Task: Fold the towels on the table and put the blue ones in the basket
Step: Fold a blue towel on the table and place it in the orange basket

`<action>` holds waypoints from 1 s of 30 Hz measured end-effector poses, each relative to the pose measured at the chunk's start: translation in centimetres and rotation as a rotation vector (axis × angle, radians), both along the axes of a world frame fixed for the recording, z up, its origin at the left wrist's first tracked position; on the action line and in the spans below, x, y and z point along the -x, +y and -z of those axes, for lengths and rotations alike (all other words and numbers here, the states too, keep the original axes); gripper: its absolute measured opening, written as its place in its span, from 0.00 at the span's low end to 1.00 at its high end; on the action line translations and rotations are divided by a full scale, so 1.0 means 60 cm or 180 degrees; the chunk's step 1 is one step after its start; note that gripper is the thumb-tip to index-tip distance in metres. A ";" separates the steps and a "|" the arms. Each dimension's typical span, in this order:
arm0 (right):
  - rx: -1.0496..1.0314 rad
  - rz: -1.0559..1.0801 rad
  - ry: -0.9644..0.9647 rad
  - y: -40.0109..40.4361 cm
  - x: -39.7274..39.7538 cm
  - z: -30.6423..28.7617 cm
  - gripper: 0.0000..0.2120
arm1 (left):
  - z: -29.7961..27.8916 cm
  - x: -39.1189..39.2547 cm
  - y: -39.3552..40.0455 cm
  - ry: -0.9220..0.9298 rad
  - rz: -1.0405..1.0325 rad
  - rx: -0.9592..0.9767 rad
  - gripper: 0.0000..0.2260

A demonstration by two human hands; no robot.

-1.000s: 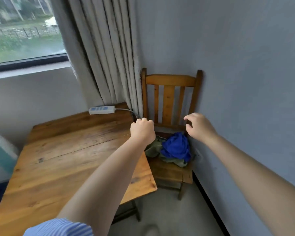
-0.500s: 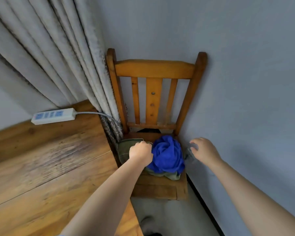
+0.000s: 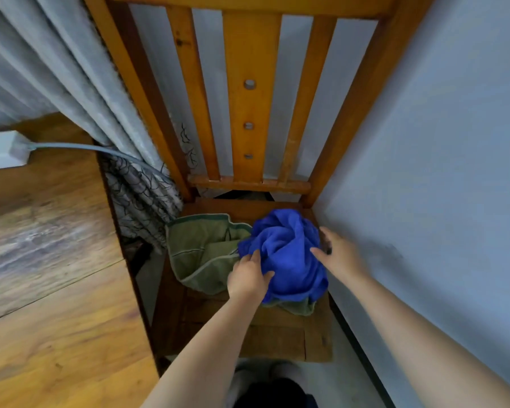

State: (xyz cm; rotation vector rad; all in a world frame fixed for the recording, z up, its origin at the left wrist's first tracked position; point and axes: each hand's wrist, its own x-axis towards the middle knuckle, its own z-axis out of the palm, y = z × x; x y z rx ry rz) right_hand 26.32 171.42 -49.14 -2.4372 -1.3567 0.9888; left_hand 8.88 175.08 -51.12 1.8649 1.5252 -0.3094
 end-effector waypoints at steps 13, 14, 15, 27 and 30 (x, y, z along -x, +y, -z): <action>-0.0483 0.0093 -0.0036 0.030 -0.021 -0.034 0.07 | -0.051 -0.004 0.019 -0.0672 -0.0757 -0.0212 0.10; -0.0564 0.0095 -0.0043 0.034 -0.017 -0.062 0.07 | -0.081 0.003 0.022 -0.0679 -0.0813 -0.0264 0.10; -0.0698 0.0101 -0.0081 0.039 -0.013 -0.087 0.08 | -0.110 0.009 0.028 -0.0691 -0.0831 -0.0343 0.11; -0.2798 -0.1217 -0.0675 0.140 0.150 -0.548 0.08 | -0.575 0.194 0.075 -0.1210 -0.1392 -0.1983 0.07; -0.3234 -0.1437 -0.0725 0.145 0.227 -0.643 0.08 | -0.675 0.267 0.064 -0.1223 -0.1675 -0.2495 0.08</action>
